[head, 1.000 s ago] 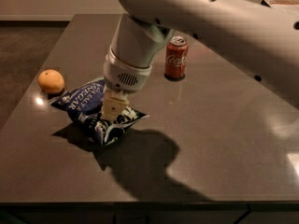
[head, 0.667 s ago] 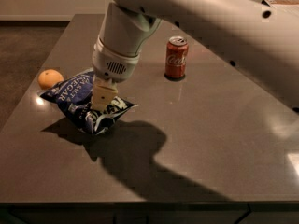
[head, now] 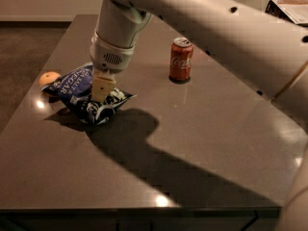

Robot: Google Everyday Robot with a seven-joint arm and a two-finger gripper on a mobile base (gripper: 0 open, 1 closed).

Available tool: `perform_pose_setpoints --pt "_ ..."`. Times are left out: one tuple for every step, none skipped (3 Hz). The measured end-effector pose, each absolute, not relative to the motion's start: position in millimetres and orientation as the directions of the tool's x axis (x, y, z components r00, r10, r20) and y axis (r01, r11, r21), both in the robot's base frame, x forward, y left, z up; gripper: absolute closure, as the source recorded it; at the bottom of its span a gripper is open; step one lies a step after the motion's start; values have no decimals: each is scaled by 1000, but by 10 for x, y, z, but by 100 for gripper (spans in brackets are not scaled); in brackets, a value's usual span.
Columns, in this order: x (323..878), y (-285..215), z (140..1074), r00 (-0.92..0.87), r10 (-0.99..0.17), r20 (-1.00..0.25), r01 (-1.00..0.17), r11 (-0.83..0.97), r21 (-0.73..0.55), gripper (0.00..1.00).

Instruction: Move blue chip bag near orange

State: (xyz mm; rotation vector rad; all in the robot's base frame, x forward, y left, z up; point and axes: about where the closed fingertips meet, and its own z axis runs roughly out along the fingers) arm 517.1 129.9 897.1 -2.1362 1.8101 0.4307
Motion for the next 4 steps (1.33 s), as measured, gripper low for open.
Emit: perform_pose_setpoints --pt "5326 1263 8953 157 -898 -411 -987 -153 -43 35" --pt "5364 1245 8894 158 -897 -413 -987 -161 -29 12" --pt "5362 1257 8888 160 -896 -414 -986 -162 -30 0" --pt "5361 1258 8888 160 -896 -414 -986 -162 -30 0"
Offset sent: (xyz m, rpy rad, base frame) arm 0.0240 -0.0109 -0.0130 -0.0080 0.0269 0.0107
